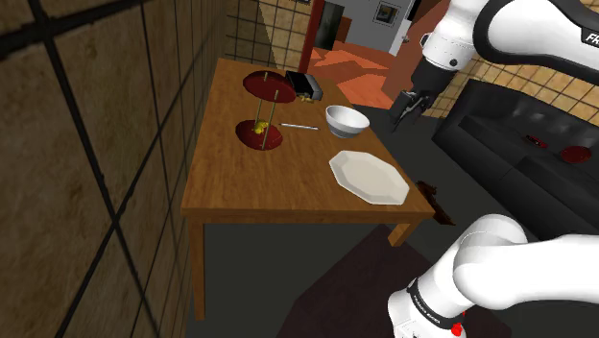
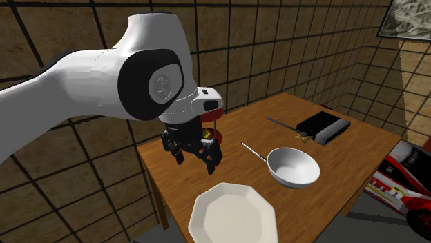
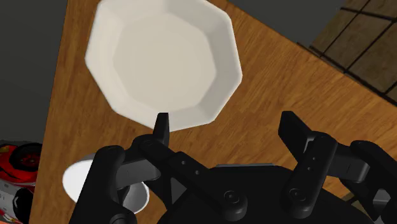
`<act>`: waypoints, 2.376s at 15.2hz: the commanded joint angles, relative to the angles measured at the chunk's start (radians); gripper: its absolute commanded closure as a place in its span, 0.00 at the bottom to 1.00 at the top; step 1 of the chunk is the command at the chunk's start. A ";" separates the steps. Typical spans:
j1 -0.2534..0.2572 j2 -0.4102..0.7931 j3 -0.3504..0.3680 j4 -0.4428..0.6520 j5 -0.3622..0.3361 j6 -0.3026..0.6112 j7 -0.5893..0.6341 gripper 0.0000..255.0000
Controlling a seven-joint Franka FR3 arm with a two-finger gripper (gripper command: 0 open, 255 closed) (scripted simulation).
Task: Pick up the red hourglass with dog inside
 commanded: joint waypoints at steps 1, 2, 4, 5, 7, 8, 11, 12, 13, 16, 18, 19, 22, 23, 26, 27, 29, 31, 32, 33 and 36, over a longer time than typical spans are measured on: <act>0.000 0.000 0.000 0.000 0.000 0.000 0.000 0.00; -0.002 -0.017 0.027 -0.040 0.003 0.053 0.045 0.00; -0.009 -0.042 0.084 -0.112 0.006 0.161 0.137 0.00; -0.013 -0.049 0.115 -0.144 0.006 0.216 0.183 0.00; -0.023 -0.051 0.178 -0.200 0.001 0.326 0.281 0.00; -0.032 -0.047 0.213 -0.223 -0.004 0.381 0.331 0.00; -0.073 -0.011 0.325 -0.273 -0.033 0.543 0.493 0.00; -0.093 0.007 0.366 -0.282 -0.048 0.594 0.552 0.00; -0.119 0.028 0.410 -0.287 -0.067 0.644 0.613 0.00; -0.228 0.098 0.562 -0.280 -0.144 0.779 0.811 0.00; -0.331 0.146 0.681 -0.255 -0.215 0.850 0.956 0.00; -0.394 0.168 0.747 -0.237 -0.255 0.878 1.032 0.00; -0.614 0.217 0.970 -0.160 -0.386 0.933 1.265 0.00; -0.697 0.225 1.051 -0.128 -0.427 0.941 1.339 0.00; -0.962 0.214 1.298 -0.018 -0.522 0.946 1.537 0.00; -1.048 0.196 1.375 0.022 -0.538 0.944 1.590 0.00; -1.205 0.136 1.506 0.107 -0.544 0.936 1.674 0.00; -1.279 0.090 1.566 0.146 -0.534 0.939 1.713 0.00; -1.286 0.083 1.575 0.142 -0.532 0.947 1.721 0.00; -1.294 0.076 1.584 0.138 -0.531 0.954 1.730 0.00; -1.316 0.056 1.613 0.127 -0.530 0.975 1.757 0.00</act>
